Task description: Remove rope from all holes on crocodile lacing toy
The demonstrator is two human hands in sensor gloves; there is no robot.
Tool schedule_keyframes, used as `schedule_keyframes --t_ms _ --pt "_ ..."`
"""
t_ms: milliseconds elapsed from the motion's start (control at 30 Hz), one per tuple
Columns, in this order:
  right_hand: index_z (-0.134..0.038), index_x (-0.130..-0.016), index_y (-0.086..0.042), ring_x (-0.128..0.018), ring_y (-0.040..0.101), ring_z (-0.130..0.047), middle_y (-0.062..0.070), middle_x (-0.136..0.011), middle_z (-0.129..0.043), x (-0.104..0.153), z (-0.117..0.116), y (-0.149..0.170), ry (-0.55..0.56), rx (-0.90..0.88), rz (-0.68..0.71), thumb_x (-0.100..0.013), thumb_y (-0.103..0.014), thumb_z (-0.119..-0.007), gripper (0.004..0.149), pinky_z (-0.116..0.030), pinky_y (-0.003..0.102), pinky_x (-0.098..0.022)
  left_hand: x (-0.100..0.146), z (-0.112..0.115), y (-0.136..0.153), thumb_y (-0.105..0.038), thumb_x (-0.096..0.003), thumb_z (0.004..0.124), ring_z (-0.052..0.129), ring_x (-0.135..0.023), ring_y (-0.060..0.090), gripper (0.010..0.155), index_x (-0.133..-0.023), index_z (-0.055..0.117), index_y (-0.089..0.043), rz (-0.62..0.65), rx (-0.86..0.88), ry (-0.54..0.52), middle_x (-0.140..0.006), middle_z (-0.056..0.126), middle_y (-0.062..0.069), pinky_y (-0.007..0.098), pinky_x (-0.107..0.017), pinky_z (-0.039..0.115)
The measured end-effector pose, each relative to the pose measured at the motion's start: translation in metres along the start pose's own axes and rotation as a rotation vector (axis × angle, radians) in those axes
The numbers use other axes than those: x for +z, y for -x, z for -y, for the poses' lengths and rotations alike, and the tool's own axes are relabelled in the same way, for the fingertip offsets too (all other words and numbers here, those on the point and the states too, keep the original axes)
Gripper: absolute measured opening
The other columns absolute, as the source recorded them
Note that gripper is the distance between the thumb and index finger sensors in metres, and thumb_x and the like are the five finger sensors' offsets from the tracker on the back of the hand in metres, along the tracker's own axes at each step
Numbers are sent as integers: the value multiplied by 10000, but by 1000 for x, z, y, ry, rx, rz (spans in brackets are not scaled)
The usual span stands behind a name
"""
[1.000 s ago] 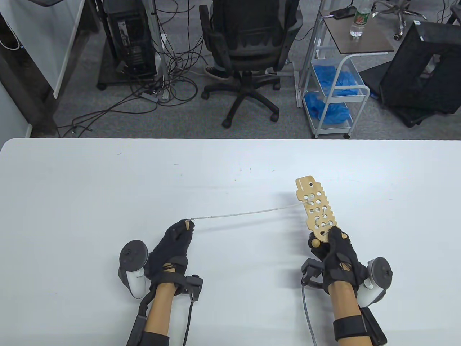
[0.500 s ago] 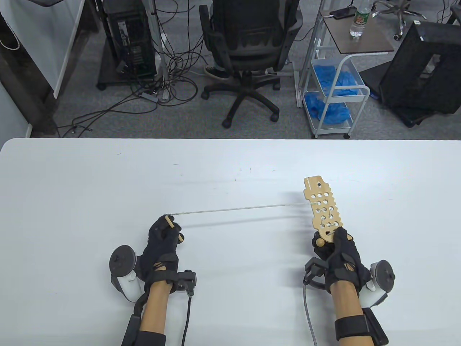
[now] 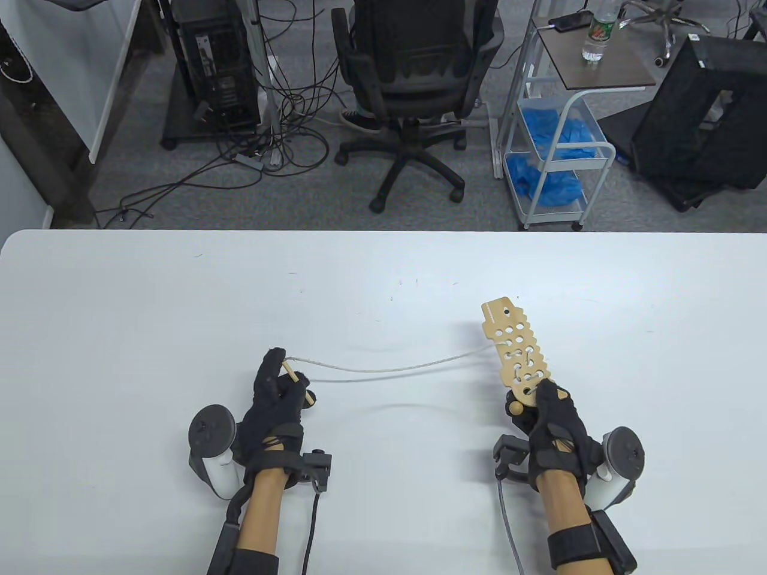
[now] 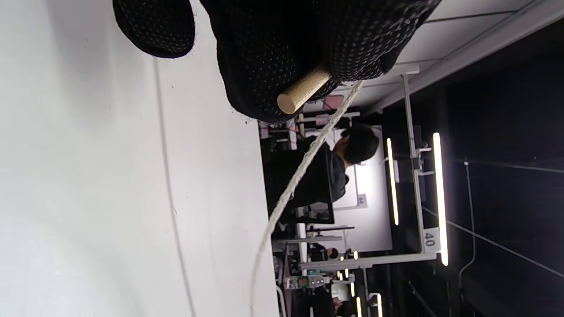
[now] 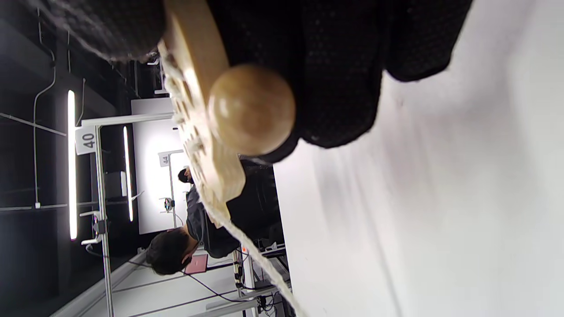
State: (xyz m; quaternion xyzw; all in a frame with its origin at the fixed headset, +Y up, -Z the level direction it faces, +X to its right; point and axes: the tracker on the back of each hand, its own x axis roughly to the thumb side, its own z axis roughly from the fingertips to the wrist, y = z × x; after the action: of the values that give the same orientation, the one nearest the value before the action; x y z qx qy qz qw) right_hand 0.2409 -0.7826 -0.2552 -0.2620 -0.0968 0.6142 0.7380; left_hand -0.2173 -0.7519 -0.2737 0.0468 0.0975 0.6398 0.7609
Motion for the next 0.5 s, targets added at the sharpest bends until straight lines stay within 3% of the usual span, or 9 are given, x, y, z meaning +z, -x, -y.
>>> schedule_keyframes --t_ms 500 --pt "-793 -760 -80 -512 386 -986 163 -573 -1012 21 -36 3 -154 126 77 -409 -401 -799 476 -734 620 -500 4 11 -7 -289 -507 828 969 -694 172 597 -1005 577 -503 64 -69 8 -899 862 -42 573 -690 691"
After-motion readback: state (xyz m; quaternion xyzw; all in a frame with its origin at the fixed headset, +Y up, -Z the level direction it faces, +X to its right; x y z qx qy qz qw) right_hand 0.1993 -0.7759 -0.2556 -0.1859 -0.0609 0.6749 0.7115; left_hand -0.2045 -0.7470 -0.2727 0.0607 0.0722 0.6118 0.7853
